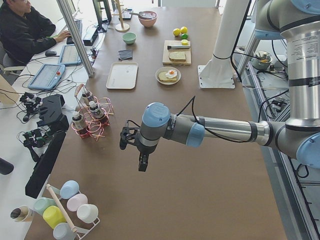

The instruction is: Make sandwich and place on tray

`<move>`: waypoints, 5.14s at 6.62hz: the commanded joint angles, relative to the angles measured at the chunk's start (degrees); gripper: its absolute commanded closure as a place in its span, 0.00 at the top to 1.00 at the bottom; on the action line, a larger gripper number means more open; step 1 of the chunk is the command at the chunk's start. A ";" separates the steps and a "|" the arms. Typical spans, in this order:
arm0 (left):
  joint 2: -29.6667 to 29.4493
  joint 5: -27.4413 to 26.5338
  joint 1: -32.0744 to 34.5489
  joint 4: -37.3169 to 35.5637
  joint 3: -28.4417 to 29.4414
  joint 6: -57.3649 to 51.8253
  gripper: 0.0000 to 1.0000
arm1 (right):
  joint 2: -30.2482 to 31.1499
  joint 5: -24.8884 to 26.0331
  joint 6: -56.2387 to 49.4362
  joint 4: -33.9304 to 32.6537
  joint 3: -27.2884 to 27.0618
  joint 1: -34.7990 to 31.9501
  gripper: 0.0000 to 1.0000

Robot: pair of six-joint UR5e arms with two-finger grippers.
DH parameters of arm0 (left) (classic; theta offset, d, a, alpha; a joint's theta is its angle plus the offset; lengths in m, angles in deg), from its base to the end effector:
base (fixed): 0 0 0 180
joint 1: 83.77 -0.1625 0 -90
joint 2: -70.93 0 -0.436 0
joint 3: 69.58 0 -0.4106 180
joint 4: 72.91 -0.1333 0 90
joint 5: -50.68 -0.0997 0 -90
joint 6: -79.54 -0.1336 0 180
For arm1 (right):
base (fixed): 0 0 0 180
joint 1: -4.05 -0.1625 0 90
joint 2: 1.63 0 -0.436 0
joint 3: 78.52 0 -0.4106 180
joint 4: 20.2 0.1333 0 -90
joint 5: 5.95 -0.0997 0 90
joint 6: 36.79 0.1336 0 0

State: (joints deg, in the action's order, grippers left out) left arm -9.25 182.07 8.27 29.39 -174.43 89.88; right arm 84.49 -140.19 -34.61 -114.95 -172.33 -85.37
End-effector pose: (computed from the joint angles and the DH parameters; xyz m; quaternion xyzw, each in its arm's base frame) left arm -0.0613 -0.4578 0.6221 0.1153 0.3586 -0.0468 0.9251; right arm 0.0346 -0.5413 0.6330 0.0147 -0.3769 0.0033 0.9261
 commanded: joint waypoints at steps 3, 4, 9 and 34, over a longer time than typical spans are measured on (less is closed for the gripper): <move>-0.06 0.00 -0.19 0.00 0.09 -0.06 0.98 | 0.01 -0.06 0.11 0.00 0.12 -0.05 1.00; -0.06 0.00 -0.19 0.09 0.09 -0.06 0.98 | 0.01 -0.06 0.11 0.00 0.12 0.03 1.00; -0.15 0.00 -0.28 0.00 0.27 0.03 0.98 | 0.01 -0.06 0.11 0.00 0.12 -0.05 1.00; -1.73 4.20 -3.51 0.70 -1.13 0.64 0.98 | 0.53 -0.94 -0.16 0.09 -2.50 0.21 1.00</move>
State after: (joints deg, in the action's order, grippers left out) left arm -10.80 184.05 6.39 29.63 -174.82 90.10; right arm 84.98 -141.06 -34.84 -114.93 -173.40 -85.27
